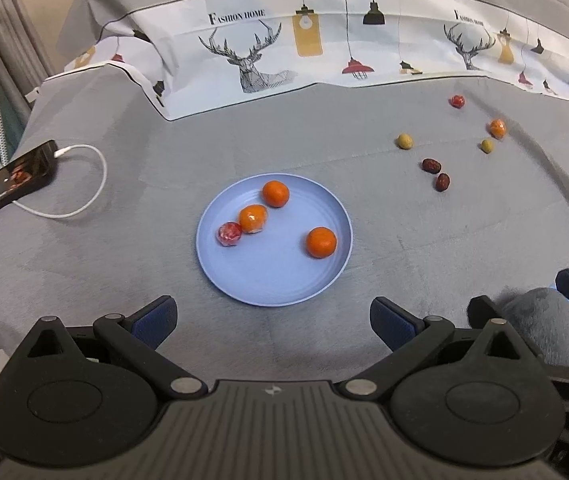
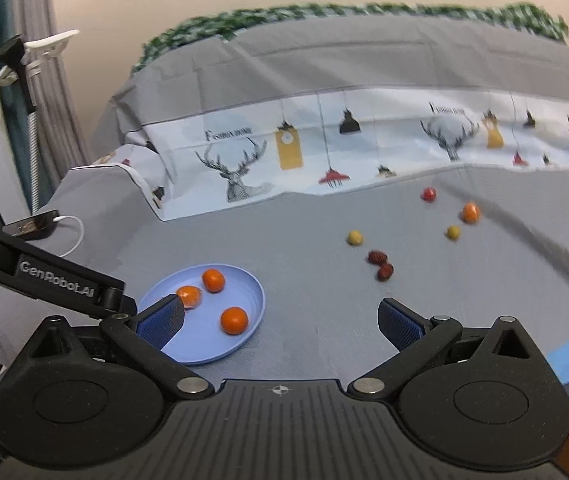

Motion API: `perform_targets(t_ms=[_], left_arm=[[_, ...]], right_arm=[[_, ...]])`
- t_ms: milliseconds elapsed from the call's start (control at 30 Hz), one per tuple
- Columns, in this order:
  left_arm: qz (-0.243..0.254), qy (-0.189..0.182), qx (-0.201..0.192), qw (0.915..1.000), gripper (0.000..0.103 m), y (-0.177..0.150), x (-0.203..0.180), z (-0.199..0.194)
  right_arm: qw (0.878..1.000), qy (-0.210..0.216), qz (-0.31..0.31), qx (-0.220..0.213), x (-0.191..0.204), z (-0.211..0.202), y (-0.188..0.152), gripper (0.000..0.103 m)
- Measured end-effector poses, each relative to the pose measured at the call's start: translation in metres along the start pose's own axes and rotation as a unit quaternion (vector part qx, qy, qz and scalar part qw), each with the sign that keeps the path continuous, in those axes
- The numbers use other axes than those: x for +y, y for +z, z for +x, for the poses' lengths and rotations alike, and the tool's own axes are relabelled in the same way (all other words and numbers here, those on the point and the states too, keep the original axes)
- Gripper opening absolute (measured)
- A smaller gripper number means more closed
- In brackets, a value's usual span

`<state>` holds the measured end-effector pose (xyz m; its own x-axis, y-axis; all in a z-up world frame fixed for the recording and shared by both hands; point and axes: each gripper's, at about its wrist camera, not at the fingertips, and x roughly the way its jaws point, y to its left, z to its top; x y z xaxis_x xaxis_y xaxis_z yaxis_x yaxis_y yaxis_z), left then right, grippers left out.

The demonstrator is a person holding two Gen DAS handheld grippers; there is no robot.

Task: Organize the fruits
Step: 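Lift both tools away from the plate toward the scattered fruits, then grasp a red date with the left tool while the right tool grasps a yellow ball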

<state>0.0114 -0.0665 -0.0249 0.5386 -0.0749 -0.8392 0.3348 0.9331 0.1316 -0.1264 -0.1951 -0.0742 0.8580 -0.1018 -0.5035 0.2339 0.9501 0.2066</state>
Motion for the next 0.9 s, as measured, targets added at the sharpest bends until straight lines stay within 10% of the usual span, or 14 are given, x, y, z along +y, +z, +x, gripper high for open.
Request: perform_targets(t_ms=[433, 900], left_arm=[[0.005, -0.037, 0.045, 0.9983, 0.103, 0.085, -0.063, 0.094], [0.026, -0.107, 0.086, 0.9902, 0.103, 0.182, -0.178, 0.266]], right_arm=[[0.989, -0.108, 0.094, 0.034, -0.103, 0.076, 0.028, 0.102], [0.975, -0.204, 0.081, 0.036, -0.237, 0.269, 0.062, 0.102]])
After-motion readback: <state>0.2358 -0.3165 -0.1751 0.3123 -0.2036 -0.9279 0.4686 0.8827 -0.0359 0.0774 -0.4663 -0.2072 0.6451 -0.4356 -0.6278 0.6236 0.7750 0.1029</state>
